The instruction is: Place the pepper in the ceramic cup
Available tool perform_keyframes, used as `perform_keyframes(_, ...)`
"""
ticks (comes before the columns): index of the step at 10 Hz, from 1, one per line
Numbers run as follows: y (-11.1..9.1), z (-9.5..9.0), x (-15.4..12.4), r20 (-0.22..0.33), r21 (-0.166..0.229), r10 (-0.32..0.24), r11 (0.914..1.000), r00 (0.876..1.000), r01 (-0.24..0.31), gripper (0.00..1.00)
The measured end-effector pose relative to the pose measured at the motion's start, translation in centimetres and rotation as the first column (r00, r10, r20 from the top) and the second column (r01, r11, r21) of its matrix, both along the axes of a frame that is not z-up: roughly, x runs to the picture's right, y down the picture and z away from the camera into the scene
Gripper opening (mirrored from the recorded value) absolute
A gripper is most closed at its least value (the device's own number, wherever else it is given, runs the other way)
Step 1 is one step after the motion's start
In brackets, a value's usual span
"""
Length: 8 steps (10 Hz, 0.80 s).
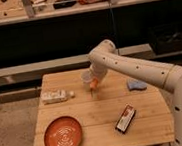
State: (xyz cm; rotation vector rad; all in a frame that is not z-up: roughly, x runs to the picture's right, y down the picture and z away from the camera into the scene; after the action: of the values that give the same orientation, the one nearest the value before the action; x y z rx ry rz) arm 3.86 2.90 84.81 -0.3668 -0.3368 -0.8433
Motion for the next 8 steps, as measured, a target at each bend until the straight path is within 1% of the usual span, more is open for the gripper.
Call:
perform_keyframes(2, -0.08, 0.06, 0.18, 0.002, 0.001, -0.002, 1.0, 1.0, 0.002, 0.02)
perform_keyframes(4, -0.25, 0.11, 0.18, 0.005, 0.0, -0.005, 1.0, 1.0, 0.005, 0.07)
perform_keyframes(8, -0.51, 0.02, 0.15, 0.012, -0.002, -0.008, 1.0, 1.0, 0.008, 0.07)
